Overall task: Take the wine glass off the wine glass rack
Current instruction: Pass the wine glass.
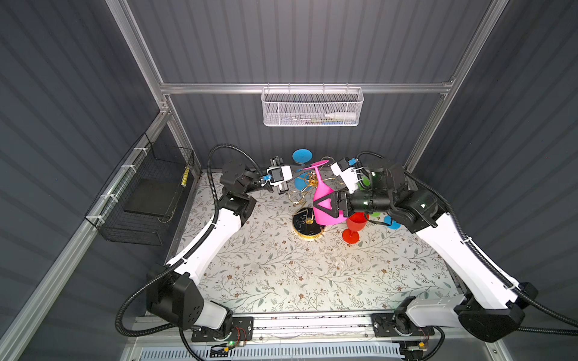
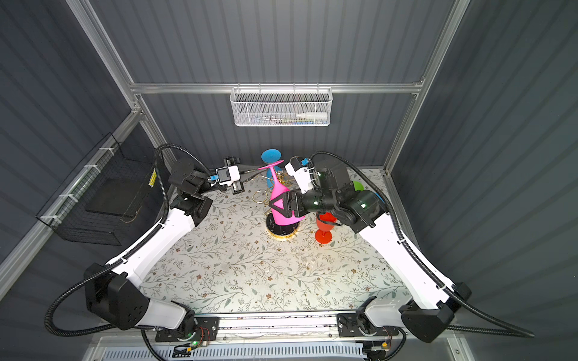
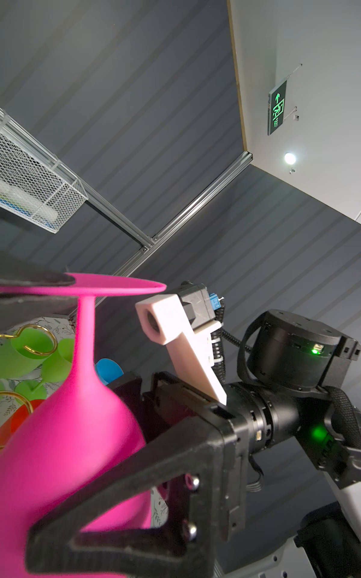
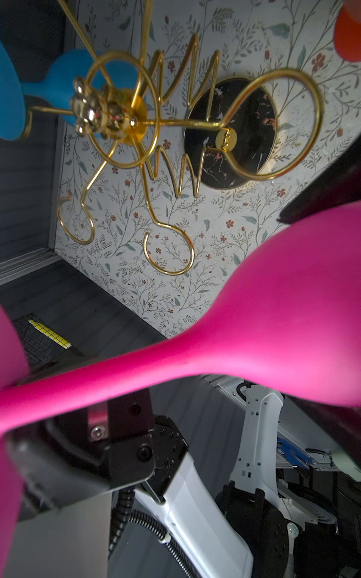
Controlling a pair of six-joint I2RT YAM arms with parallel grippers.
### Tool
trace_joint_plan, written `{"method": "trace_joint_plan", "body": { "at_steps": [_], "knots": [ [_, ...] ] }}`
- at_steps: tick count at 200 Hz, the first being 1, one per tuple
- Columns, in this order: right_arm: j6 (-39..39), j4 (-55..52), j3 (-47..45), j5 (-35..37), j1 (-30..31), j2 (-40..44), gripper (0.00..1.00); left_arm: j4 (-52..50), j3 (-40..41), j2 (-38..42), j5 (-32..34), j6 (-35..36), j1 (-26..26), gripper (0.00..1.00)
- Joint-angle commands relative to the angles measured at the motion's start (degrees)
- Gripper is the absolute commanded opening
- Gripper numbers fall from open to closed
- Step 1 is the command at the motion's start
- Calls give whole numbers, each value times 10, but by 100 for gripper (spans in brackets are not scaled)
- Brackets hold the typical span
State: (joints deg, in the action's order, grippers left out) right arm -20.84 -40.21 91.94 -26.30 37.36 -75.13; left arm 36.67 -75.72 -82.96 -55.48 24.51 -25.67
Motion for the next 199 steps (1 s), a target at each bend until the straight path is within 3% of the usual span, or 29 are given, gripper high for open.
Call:
{"method": "trace_joint_plan", "body": {
  "at_steps": [1,90,154,199],
  "knots": [
    [0,44,-2,5,-1,6,60,-6,0,13,12,-12,-8,0],
    [-41,129,-47,-5,-26,47,81,-37,23,39,70,-22,-8,0],
    [-94,244,-120,-14,-72,126,90,-68,19,41,143,-105,-8,0],
    [-116,286,-174,-10,-128,194,93,-87,24,42,241,-234,-8,0]
  ]
}}
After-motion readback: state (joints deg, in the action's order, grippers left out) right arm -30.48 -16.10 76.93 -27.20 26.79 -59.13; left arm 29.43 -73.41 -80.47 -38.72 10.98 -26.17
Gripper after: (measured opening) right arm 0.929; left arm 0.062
